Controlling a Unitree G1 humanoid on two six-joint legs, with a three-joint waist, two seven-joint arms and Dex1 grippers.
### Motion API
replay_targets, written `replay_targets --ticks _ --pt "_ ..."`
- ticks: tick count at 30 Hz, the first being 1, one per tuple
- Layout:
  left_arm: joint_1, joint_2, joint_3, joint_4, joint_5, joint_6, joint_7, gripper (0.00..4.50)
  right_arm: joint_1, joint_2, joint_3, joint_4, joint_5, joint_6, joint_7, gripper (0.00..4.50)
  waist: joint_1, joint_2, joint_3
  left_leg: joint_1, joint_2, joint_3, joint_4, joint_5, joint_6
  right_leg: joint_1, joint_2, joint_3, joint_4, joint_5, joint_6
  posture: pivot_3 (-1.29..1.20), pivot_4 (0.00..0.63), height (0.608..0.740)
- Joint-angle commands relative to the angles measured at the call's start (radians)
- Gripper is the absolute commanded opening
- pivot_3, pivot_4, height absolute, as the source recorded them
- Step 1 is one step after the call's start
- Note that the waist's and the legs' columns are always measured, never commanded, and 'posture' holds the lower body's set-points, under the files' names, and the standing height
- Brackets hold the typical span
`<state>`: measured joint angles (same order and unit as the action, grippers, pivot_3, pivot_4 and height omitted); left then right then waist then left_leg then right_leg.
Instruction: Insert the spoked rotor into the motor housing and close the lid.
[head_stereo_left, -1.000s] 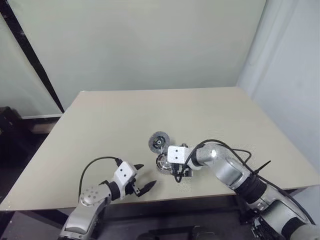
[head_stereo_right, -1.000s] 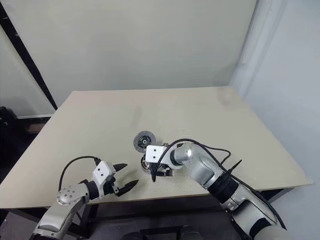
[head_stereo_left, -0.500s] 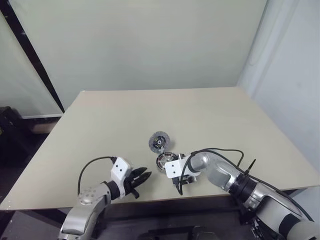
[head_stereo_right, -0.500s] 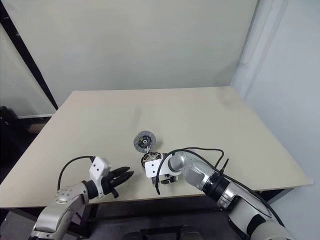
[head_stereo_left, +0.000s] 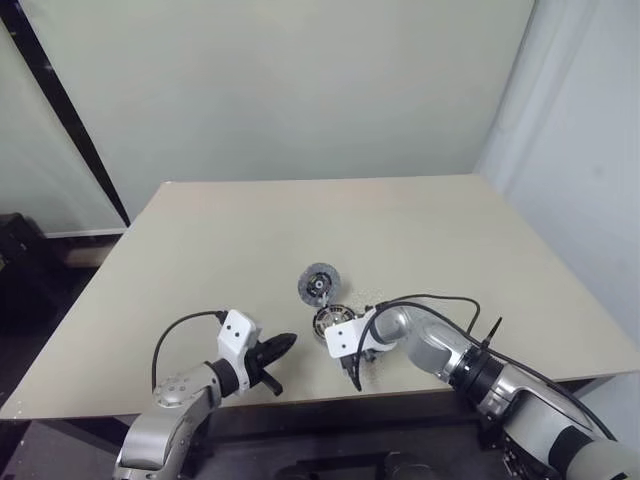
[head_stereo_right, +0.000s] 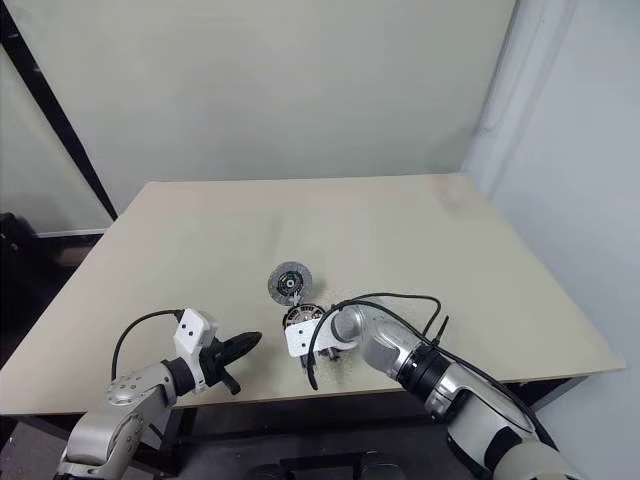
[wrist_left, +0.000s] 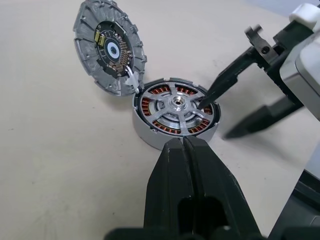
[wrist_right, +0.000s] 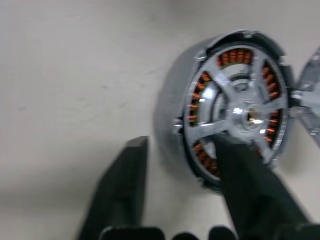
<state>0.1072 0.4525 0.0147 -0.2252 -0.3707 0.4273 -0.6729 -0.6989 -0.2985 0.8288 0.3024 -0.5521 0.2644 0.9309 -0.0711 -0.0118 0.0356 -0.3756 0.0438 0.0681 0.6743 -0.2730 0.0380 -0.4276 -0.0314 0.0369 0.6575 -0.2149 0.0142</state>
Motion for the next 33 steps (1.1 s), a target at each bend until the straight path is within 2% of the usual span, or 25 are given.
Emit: replay_targets --ticks 1,4,12,17,23,29,33 --pt "-0.012 0.002 0.015 -0.046 -0.009 -0.008 0.007 0.00 0.005 0.012 -0.025 0.009 -0.010 0.014 -0.008 0.82 -0.003 -0.001 -0.001 0.000 0.000 0.000 0.000 0.000 0.000 0.000 0.000 0.000 0.000 0.000 0.000 0.00 0.000 0.740" --pt "-0.011 0.002 0.016 -0.047 -0.009 -0.009 0.009 0.00 0.017 0.028 -0.047 0.009 0.003 0.025 -0.014 0.15 -0.004 -0.002 -0.001 0.002 0.001 0.001 0.000 0.000 0.000 0.000 0.001 0.000 0.001 0.000 0.000 0.00 0.000 0.740" --pt "-0.013 0.002 0.021 -0.047 -0.009 -0.015 0.016 0.00 0.054 0.073 -0.112 -0.041 0.049 0.112 0.007 0.10 -0.004 -0.002 -0.001 0.002 0.001 0.001 0.000 0.001 -0.002 0.000 0.001 0.000 0.001 0.000 0.000 0.00 0.000 0.740" --pt "-0.010 0.003 0.042 -0.036 -0.006 -0.030 0.026 0.00 0.089 0.087 -0.158 -0.171 0.091 0.284 0.062 0.10 -0.001 -0.002 -0.001 -0.001 0.001 0.000 0.000 0.001 -0.002 -0.002 0.001 0.000 0.001 0.001 -0.001 0.00 0.000 0.740" --pt "0.004 0.012 0.099 -0.014 -0.001 -0.052 0.047 0.00 0.155 0.190 -0.236 -0.263 0.198 0.620 0.058 0.10 0.000 -0.002 -0.001 -0.002 0.001 0.000 -0.003 -0.001 -0.003 -0.004 0.001 0.000 0.000 0.001 0.002 0.00 0.000 0.740" --pt "0.013 0.023 0.113 0.000 0.014 -0.067 0.053 0.00 0.198 0.280 -0.246 -0.316 0.257 0.863 -0.017 0.09 -0.001 -0.002 -0.001 -0.001 0.001 0.000 -0.003 -0.001 -0.003 -0.004 0.001 0.000 0.000 0.000 0.000 0.00 0.000 0.740" --pt "0.013 0.016 0.109 0.000 0.017 -0.076 0.062 0.00 0.213 0.362 -0.268 -0.322 0.288 0.998 -0.117 0.09 -0.003 -0.003 -0.002 -0.001 0.001 0.000 -0.004 -0.001 -0.004 -0.004 0.001 0.000 0.000 0.000 0.000 0.00 0.000 0.740"
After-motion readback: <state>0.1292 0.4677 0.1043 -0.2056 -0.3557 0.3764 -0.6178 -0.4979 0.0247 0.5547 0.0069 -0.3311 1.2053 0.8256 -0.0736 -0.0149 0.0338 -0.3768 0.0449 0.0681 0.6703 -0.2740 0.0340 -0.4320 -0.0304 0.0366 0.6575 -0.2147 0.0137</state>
